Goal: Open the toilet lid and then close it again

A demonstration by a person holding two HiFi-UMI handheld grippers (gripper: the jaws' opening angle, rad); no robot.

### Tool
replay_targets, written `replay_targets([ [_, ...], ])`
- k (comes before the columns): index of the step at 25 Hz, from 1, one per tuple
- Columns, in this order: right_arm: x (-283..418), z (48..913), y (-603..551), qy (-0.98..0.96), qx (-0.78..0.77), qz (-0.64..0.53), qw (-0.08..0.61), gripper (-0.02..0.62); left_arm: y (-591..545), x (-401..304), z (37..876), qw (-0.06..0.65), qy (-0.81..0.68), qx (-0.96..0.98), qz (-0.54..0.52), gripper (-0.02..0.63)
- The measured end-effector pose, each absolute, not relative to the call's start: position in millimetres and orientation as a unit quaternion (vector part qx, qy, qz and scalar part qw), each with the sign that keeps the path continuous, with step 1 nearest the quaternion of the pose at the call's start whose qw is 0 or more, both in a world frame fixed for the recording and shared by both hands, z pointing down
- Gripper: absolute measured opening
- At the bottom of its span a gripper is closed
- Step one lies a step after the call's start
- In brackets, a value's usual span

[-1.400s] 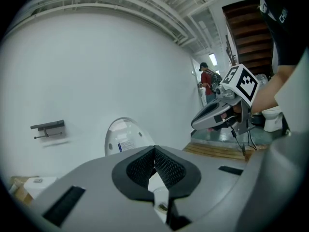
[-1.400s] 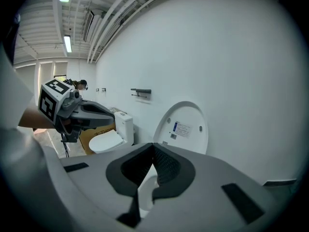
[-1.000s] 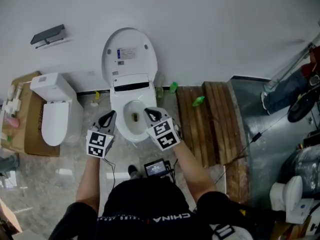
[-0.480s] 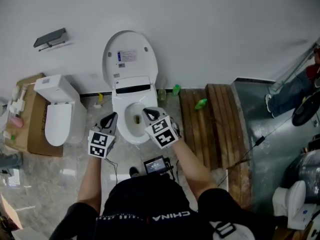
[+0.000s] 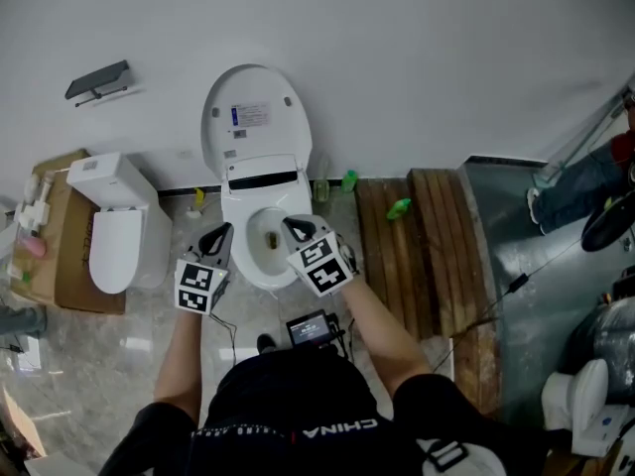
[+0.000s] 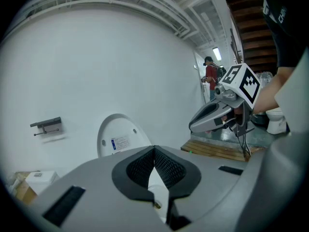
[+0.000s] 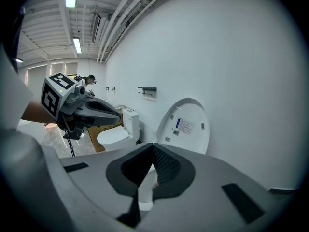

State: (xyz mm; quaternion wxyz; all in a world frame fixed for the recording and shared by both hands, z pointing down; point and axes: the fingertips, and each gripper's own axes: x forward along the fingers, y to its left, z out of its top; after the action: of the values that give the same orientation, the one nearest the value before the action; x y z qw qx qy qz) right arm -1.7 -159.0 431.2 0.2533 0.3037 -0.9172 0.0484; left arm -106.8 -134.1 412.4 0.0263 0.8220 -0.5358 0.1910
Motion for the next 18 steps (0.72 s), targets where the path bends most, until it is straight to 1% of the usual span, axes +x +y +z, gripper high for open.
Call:
replay_targets([
  [11, 3, 434, -163, -0.919, 0.299, 0.056, 0.251, 0.014, -138, -105, 416, 0.03, -0.54, 0.818, 0.196, 0.01],
  [18, 22, 437, -180, -0.924, 0.286, 0.061, 0.244, 0.014, -148, -90, 424, 0.047, -0.558, 0.803, 0.203, 0.011],
])
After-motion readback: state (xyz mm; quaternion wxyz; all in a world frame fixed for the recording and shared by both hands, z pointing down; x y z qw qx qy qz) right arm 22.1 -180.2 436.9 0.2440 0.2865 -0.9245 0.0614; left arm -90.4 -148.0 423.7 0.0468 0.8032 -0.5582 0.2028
